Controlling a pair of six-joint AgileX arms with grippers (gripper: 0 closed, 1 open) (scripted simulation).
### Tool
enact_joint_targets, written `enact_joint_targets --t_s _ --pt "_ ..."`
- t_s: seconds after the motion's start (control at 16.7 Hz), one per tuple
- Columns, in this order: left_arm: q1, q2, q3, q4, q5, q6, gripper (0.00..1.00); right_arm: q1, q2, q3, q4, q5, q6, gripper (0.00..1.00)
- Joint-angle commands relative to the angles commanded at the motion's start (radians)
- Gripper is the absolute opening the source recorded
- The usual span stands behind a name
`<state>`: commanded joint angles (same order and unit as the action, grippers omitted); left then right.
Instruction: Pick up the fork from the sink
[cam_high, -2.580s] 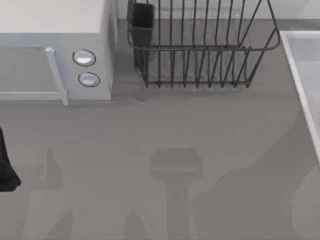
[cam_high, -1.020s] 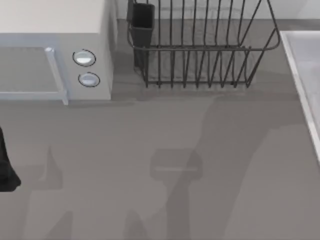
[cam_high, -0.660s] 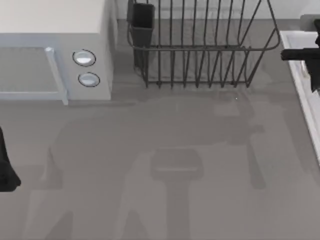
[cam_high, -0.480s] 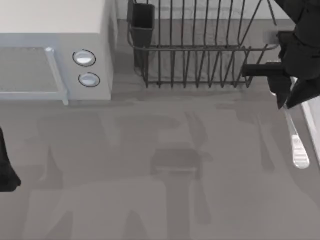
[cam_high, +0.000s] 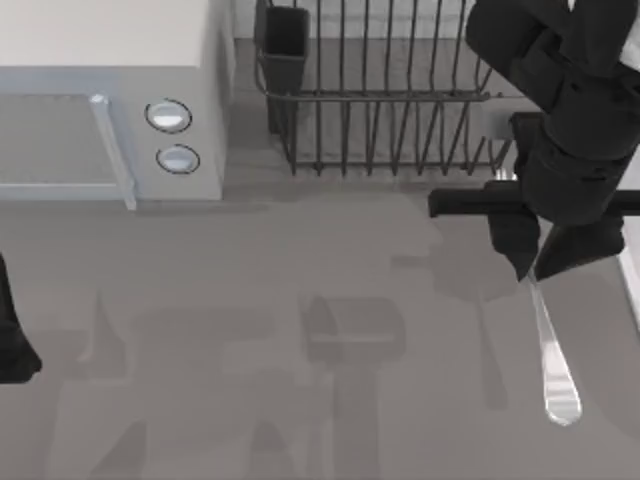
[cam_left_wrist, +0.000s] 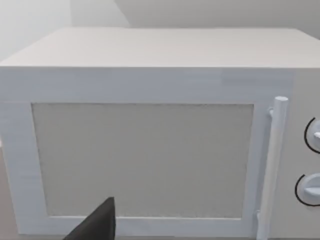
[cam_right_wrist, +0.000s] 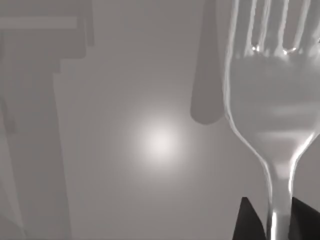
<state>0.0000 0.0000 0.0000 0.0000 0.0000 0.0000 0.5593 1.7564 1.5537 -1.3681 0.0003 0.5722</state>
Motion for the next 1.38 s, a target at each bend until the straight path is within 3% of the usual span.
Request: enact_joint_targets --t_s 0.3,0.78,1.08,1.38 --pt "0.000 0.000 0.000 0.000 0.000 0.000 1.00 -0.003 0.012 -0.035 0.041 -0.002 0.001 0.00" --pt "0.000 0.000 0.000 0.000 0.000 0.000 1.00 0.004 0.068 -0.329 0.402 0.000 0.005 0.00" --pt "0.000 0.000 0.000 0.000 0.000 0.000 1.00 0.004 0.074 -0.354 0.427 0.000 0.005 0.00" --pt "0.000 0.000 0.000 0.000 0.000 0.000 1.00 0.004 0.074 -0.354 0.427 0.000 0.005 0.38"
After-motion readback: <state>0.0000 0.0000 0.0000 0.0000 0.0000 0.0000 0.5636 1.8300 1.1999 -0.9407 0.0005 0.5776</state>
